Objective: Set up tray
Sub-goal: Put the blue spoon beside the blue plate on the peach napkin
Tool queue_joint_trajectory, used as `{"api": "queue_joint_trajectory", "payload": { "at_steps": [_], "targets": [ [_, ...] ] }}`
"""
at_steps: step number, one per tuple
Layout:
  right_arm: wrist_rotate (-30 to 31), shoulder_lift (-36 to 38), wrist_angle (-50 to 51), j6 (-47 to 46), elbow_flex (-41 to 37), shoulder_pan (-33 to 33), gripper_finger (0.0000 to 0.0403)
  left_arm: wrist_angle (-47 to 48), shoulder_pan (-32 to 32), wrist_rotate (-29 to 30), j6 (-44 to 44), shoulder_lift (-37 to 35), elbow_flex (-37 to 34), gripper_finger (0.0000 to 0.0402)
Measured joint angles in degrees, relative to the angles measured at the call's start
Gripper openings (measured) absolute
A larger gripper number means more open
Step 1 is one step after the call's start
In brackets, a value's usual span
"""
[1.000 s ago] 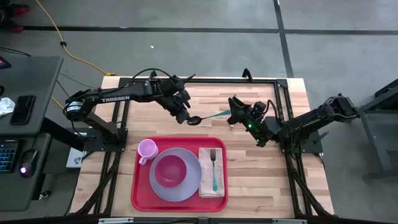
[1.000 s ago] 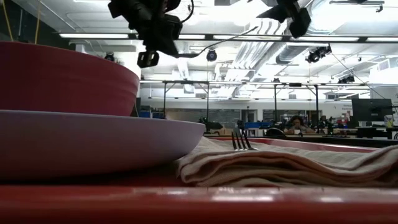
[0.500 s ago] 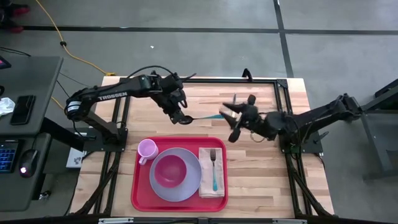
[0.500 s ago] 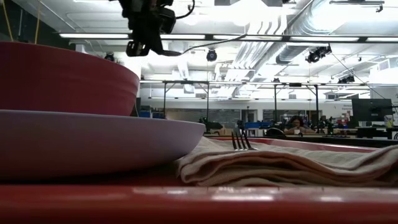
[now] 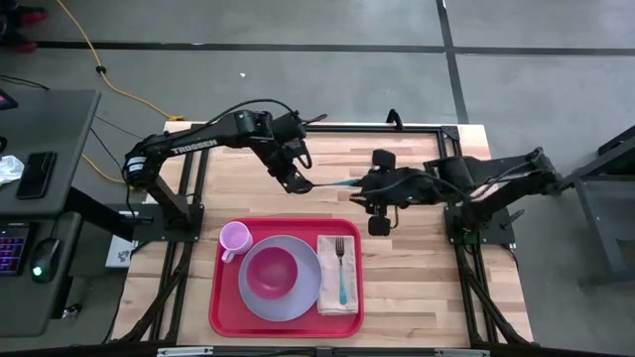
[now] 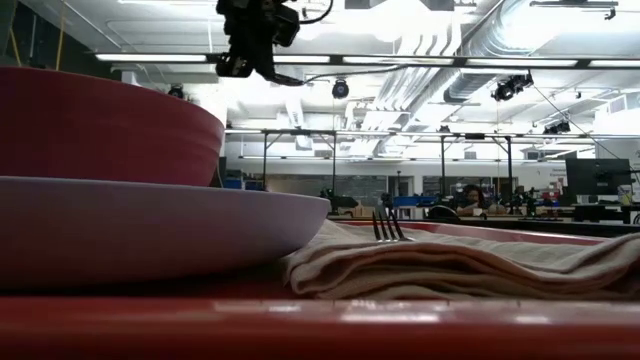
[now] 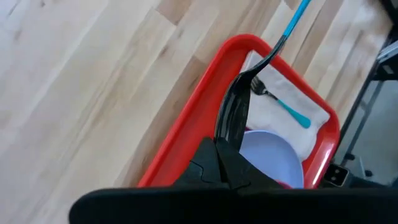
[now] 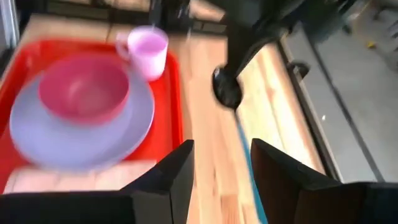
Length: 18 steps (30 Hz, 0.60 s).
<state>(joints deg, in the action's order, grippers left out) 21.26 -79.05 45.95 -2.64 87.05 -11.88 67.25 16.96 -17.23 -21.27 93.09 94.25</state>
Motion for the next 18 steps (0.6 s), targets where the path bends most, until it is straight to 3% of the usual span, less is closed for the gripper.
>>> {"api": "queue_joint_trajectory", "payload": {
  "at_steps": [6,18],
  "targets": [
    [-0.37,-6.87,9.97,0.15,5.64,-0.02,0.0138,1.26,-0.20,0.08,-0.44,2.71,3.91,0.0006],
    [5.62,-14.05,9.29,6.35,6.03,0.00,0.0138,0.19,-1.28,-0.71,-2.16,2.74,4.09,0.0006]
  ]
}}
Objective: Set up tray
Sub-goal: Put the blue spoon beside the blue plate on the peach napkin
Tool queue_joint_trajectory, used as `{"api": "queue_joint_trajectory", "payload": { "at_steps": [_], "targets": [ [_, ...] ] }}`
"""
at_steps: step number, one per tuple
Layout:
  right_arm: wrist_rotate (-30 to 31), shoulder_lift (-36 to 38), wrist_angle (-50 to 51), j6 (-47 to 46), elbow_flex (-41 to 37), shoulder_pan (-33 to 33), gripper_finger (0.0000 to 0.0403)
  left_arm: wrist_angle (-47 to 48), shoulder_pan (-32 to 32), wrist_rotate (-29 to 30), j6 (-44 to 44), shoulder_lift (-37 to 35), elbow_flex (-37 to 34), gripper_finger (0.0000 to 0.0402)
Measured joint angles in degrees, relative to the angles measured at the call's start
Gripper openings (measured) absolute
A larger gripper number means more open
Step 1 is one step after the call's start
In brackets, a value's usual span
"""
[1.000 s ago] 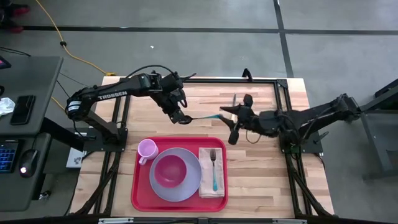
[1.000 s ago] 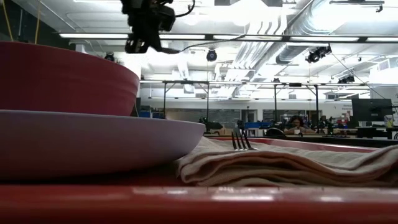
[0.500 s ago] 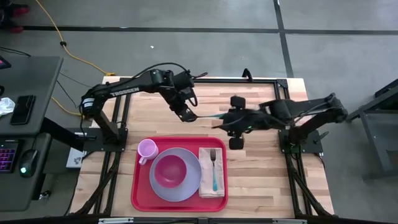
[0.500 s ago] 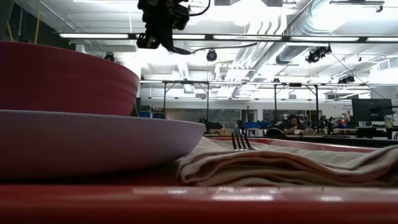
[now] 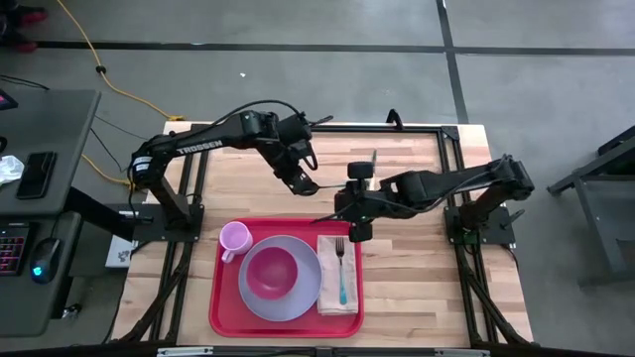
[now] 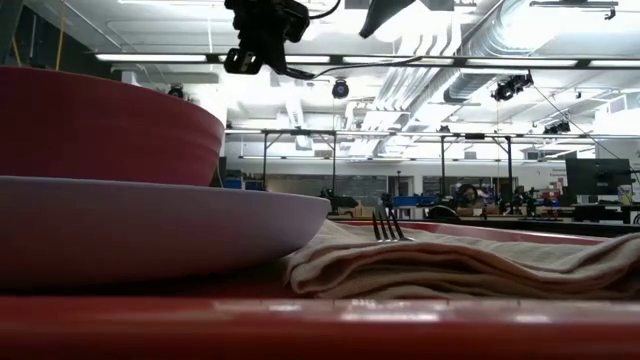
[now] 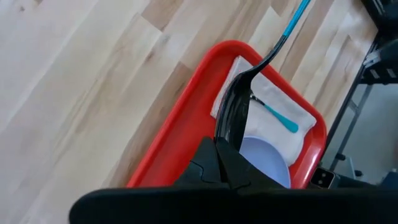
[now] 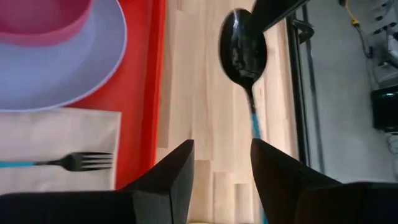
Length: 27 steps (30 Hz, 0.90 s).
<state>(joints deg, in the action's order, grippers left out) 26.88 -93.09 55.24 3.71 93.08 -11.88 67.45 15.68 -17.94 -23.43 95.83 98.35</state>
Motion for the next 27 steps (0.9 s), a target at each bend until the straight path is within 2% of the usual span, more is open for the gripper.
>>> {"api": "queue_joint_trajectory", "payload": {
  "at_steps": [3,15,27],
  "targets": [
    [1.27,-0.85,-0.19,1.34,0.00,0.15,0.0138,-0.02,-0.77,0.44,-0.40,0.00,0.00,0.0006],
    [-0.42,-1.19,-0.24,2.79,0.00,2.69,0.0135,-2.98,-0.74,0.53,-2.50,0.00,0.00,0.0006],
    [-0.88,-1.19,-0.24,4.32,0.00,4.78,0.0090,-4.45,-1.72,1.23,-3.88,0.00,0.00,0.0006]
  ]
}}
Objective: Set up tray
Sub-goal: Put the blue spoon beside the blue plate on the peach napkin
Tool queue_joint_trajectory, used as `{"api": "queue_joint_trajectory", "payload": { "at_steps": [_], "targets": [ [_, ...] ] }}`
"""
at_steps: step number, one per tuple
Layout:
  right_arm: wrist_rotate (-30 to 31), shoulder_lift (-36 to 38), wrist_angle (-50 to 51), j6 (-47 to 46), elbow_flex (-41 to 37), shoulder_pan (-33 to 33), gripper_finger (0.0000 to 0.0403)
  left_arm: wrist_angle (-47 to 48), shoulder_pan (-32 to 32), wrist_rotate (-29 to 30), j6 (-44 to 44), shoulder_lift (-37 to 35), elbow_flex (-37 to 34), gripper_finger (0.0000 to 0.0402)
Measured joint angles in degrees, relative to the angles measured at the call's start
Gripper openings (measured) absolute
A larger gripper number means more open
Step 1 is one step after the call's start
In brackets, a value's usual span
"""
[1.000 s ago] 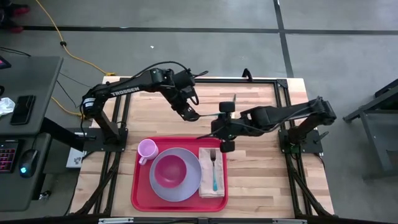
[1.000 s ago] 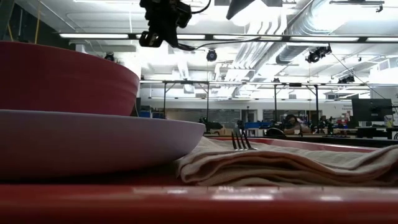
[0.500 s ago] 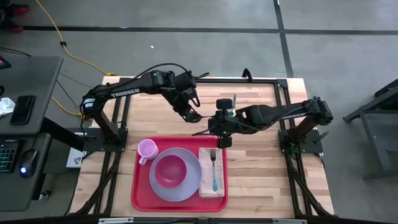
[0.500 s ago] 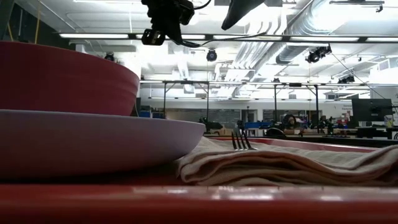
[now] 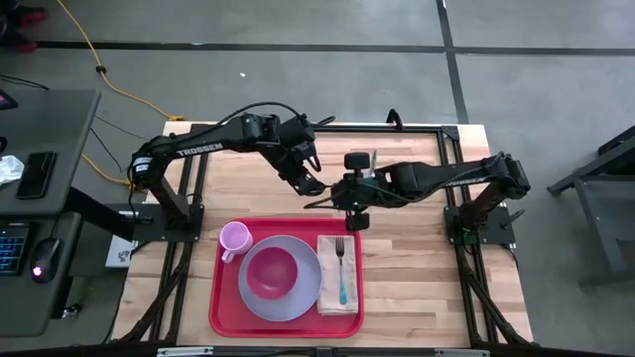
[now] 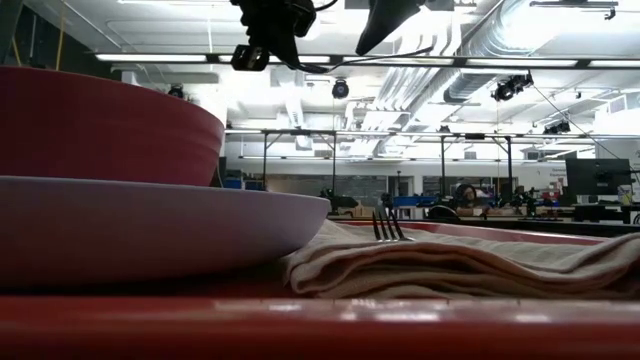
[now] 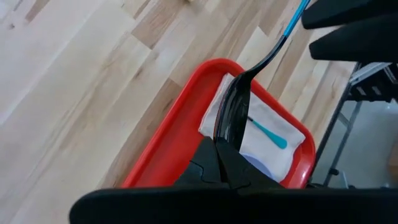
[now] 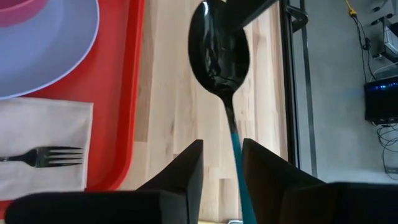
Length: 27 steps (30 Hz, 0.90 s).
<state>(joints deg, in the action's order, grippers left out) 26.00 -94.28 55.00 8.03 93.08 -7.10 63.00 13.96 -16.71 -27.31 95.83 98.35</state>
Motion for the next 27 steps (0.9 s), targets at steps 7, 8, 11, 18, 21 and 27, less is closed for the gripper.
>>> {"api": "queue_joint_trajectory", "payload": {
  "at_steps": [7,8,11,18,21,27],
  "targets": [
    [-0.92,0.00,0.01,1.22,0.00,0.51,0.0095,0.04,-0.88,1.34,-0.56,0.00,0.00,0.0006],
    [-1.65,0.00,0.02,1.22,0.00,0.51,0.0096,0.04,-0.90,1.34,-0.62,0.00,0.00,0.0006],
    [-2.37,-0.03,0.27,1.21,-0.19,0.47,0.0095,0.04,-0.90,1.34,-1.05,0.00,0.00,0.0006],
    [-2.06,-2.07,1.20,1.05,-0.22,0.51,0.0088,0.17,-1.38,1.97,-1.46,0.00,-0.04,0.0006],
    [-1.92,-2.89,1.26,1.18,-0.22,0.65,0.0087,0.34,-2.01,2.87,-1.49,0.00,-0.07,0.0006],
    [-0.06,-2.89,1.06,1.38,0.77,0.67,0.0087,1.29,-2.35,3.63,-1.62,0.04,-0.07,0.0006]
  ]
}}
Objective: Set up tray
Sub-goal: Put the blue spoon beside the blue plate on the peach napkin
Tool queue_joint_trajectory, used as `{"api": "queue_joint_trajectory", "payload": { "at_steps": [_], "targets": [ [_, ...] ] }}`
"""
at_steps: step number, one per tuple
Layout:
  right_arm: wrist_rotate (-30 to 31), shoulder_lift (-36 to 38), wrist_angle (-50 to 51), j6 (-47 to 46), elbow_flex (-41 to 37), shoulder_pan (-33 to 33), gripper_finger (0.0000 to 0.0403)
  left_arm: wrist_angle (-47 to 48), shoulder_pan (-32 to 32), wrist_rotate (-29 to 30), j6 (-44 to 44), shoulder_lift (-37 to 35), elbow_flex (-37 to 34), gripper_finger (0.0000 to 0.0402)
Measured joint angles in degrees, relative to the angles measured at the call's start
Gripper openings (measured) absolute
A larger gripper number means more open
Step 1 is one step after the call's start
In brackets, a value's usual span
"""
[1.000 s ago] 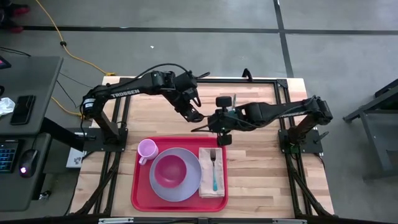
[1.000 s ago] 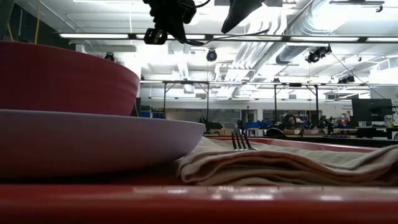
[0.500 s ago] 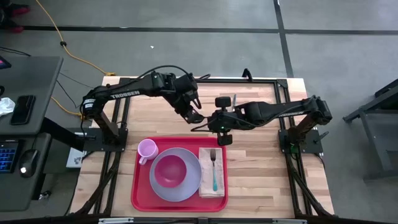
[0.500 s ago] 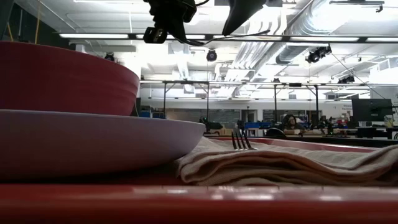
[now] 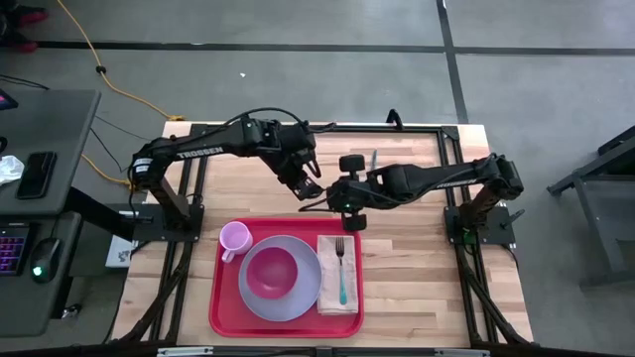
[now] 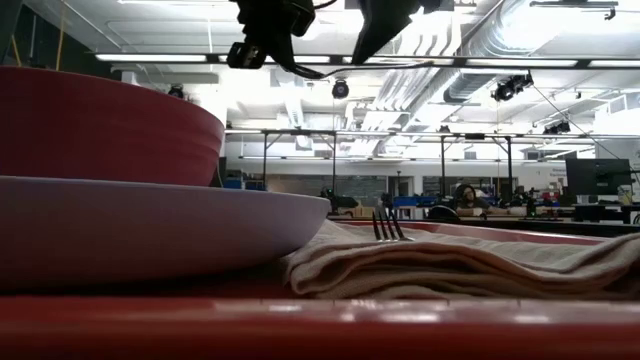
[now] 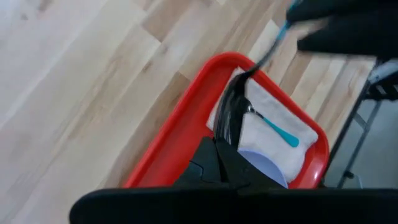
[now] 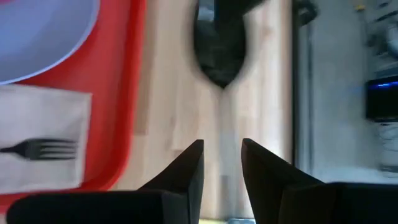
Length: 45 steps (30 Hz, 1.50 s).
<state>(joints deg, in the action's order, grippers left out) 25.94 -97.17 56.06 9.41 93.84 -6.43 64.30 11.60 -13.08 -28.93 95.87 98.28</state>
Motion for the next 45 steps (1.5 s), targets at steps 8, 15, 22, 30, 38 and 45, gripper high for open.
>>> {"api": "queue_joint_trajectory", "payload": {
  "at_steps": [8,15,22,30,38,45],
  "targets": [
    [-0.71,0.13,1.09,0.08,2.18,-0.03,0.0087,-0.30,-1.19,-1.59,0.24,2.55,0.00,0.0005],
    [-4.46,-0.02,3.01,-1.48,0.74,0.04,0.0087,-1.64,-1.91,-2.86,0.40,3.43,-0.02,0.0005],
    [-7.55,-0.13,3.27,-2.08,0.76,0.04,0.0087,-2.17,-1.89,-2.53,0.16,3.43,-0.02,0.0005],
    [-7.60,-0.98,4.56,-3.02,0.76,0.04,0.0087,-4.03,-1.89,-2.75,-0.51,3.43,-0.02,0.0005],
    [-6.85,-1.49,5.87,-3.57,0.76,0.21,0.0087,-4.35,-1.91,-3.19,-0.52,3.43,-0.02,0.0005],
    [-6.93,-1.49,6.38,-4.59,0.76,1.22,0.0080,-4.36,-1.89,-4.11,-0.69,3.43,-0.02,0.0005]
  ]
}}
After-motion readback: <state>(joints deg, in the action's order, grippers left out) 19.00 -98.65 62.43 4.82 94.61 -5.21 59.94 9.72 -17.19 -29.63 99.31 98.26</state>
